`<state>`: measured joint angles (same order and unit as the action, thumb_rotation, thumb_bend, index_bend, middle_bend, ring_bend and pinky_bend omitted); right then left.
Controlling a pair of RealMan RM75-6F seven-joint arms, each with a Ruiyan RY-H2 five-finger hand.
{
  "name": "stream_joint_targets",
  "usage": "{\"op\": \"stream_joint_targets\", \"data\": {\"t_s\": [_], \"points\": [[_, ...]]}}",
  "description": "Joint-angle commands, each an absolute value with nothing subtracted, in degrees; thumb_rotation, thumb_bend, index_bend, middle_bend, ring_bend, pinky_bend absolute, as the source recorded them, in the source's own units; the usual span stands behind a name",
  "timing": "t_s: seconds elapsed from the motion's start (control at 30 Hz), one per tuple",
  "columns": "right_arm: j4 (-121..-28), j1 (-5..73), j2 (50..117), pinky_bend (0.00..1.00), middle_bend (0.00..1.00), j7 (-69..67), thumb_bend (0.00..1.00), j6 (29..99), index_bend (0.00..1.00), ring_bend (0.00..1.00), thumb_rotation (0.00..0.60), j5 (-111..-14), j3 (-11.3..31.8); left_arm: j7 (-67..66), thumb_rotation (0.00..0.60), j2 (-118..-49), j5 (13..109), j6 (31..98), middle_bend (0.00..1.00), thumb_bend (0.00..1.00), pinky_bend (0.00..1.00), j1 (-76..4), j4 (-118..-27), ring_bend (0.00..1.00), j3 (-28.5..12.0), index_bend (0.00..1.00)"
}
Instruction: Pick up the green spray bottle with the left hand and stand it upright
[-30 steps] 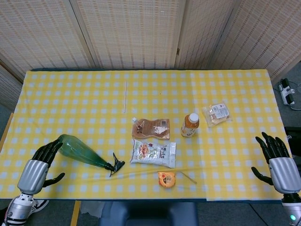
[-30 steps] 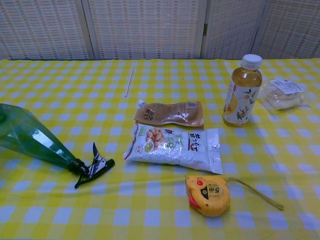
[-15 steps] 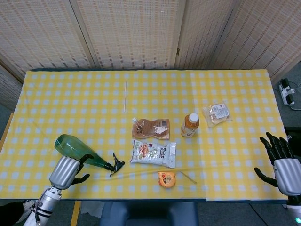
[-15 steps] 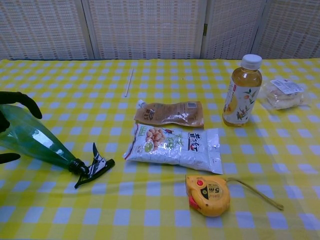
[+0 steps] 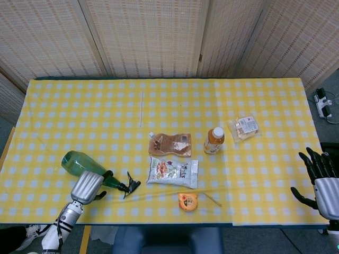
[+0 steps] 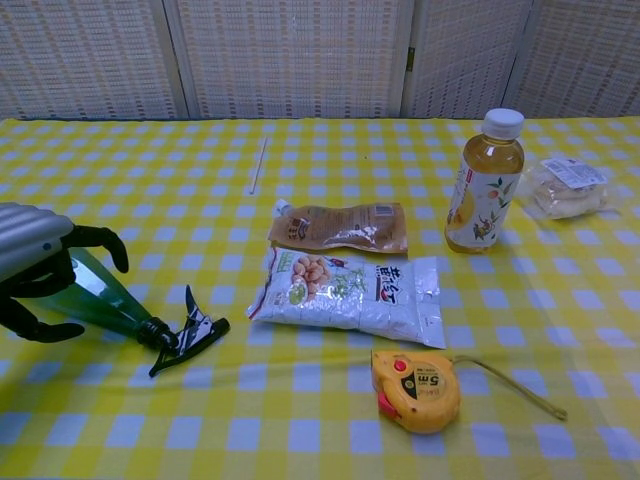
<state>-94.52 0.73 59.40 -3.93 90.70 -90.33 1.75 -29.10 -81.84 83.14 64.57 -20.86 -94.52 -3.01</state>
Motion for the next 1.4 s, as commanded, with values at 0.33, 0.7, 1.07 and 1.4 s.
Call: {"op": "stream_joint_targets", "data": {"t_s": [0.33,0.7,1.07,1.4], "points": [[-94.78,-1.80,56.83,0.00,0.00,-8.44,0.27,93.95,0.00,0.00,0.600,-88.56,2.60,-30.93,0.600,-87.40,82.61,62.20,1.00,0.29,1.00,-24.26,-88.10,1.00,-2.60,0.39],[-94.48,-2.69,55.71,0.00,0.00,-10.13,0.27,93.89,0.00,0.00,0.600,-89.17,1.94,-33.65,0.600,-88.84,79.18,61.49,1.00,0.30,1.00,-25.30,-85.25,1.00,-2.70,0.45],[-94.63,-2.03,55.84,0.00,0.00,-9.20,0.27,92.11,0.00,0.00,0.600,-89.68,1.71,-32.46,0.600,-86.86,81.02,67.20,1.00,0.49,1.00,-24.43,-87.97,1.00,-3.14,0.74],[-94.64,-2.39,55.57,0.00,0.00,-9.96,0.27,92.64,0.00,0.00,0.600,-90.32,1.53,-11.39,0.600,-79.61,74.06,75.34,1.00,0.54,1.00,-21.37,-101.85,1.00,-13.48,0.74]]}}
